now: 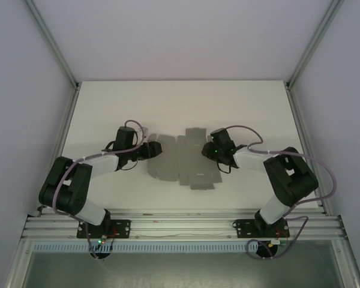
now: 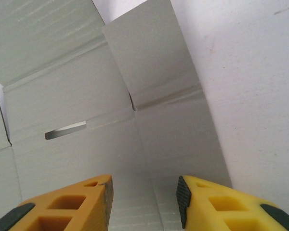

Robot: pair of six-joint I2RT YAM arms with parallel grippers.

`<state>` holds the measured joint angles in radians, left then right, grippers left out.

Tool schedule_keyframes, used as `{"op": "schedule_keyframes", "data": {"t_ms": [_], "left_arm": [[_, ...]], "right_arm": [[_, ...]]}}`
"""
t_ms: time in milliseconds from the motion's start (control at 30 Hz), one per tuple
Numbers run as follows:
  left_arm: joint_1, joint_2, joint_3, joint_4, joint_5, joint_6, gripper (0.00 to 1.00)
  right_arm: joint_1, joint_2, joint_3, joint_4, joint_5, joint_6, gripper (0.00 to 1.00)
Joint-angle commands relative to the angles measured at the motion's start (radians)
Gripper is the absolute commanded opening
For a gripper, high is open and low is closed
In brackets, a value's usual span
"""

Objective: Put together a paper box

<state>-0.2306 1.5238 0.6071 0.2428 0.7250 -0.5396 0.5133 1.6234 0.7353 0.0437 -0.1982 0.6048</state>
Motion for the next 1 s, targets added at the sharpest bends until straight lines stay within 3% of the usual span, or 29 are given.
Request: {"op": "schedule_keyframes", "data": {"t_ms": [0,100,267,433,567,633,767,967], "left_arm": [[-0.008,0.011,-0.023,0.13,0.105,-0.077,0.43],[-0.009,-0.019,-0.039,0.156,0.103,-0.096,0.19],[-0.01,-0.146,-0.03,0.107,0.066,-0.081,0.0],[-0.008,-0.323,-0.001,0.062,0.083,-0.042,0.0],[-0.007,-0.46,0.03,0.039,0.113,-0.037,0.0],[-0.007,-0.516,0.04,0.037,0.12,-0.047,0.0],[-0.008,-0.602,0.062,-0.004,0.121,-0.052,0.0],[-0.008,-0.676,0.035,0.084,0.13,-0.125,0.0]], "right_arm": [[-0.008,0.028,-0.05,-0.045,0.033,0.028,0.42],[-0.01,0.003,-0.065,-0.029,0.027,0.03,0.42],[-0.038,-0.126,-0.064,-0.093,0.024,-0.051,0.53],[-0.083,-0.387,-0.065,-0.181,0.002,-0.199,0.71],[-0.175,-0.599,-0.081,-0.227,-0.245,-0.318,0.87],[-0.212,-0.677,-0.087,-0.234,-0.364,-0.349,0.88],[-0.266,-0.792,-0.087,-0.237,-0.476,-0.334,0.86],[-0.271,-0.814,-0.1,-0.199,-0.603,-0.31,0.76]]}}
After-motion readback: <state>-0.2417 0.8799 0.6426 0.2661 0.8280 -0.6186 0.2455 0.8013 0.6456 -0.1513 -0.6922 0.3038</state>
